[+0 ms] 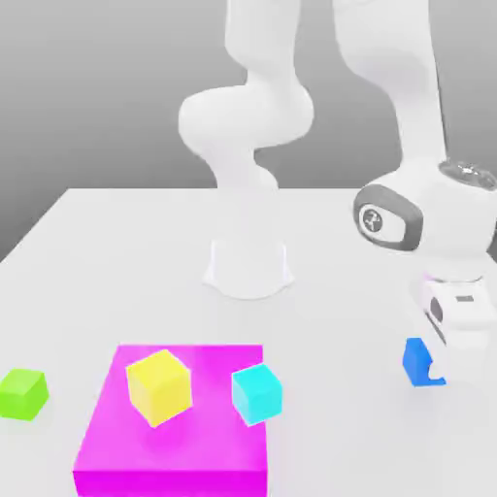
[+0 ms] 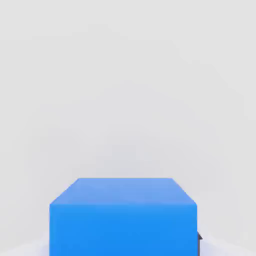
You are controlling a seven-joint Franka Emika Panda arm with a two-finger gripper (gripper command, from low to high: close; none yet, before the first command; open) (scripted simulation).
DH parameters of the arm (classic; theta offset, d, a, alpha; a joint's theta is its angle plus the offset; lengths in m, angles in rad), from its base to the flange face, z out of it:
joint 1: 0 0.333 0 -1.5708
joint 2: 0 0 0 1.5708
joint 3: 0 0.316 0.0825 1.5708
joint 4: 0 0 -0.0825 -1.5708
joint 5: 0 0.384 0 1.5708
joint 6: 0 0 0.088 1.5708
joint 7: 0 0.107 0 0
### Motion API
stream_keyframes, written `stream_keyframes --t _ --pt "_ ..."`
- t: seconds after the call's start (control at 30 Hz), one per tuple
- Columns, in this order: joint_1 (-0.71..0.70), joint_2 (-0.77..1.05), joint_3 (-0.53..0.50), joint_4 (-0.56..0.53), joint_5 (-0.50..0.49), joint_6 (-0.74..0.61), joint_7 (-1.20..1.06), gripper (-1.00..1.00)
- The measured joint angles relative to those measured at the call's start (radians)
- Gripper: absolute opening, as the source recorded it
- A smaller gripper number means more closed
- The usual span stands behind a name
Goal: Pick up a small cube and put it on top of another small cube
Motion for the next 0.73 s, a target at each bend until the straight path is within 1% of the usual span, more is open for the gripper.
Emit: stream_keyframes --t 0.07,0.27,0.43,0.5,0.6,0.63,0.73 --pt "-0.056 -0.055 -0.049 0.010 0.012 -0.063 0.035 -1.00" --pt "-0.358 -0.196 -0.187 0.068 0.009 -0.255 0.219 -1.00" --pt "-0.525 -0.299 -0.311 0.113 0.011 -0.405 0.364 -1.00" --pt "-0.564 -0.282 -0.347 0.116 0.022 -0.393 0.391 -1.00" --pt "-0.574 -0.195 -0.361 0.095 0.048 -0.286 0.382 -1.00" --pt "-0.574 -0.177 -0.362 0.090 0.052 -0.265 0.379 1.00" --pt "-0.574 -0.177 -0.362 0.090 0.052 -0.265 0.379 1.00"
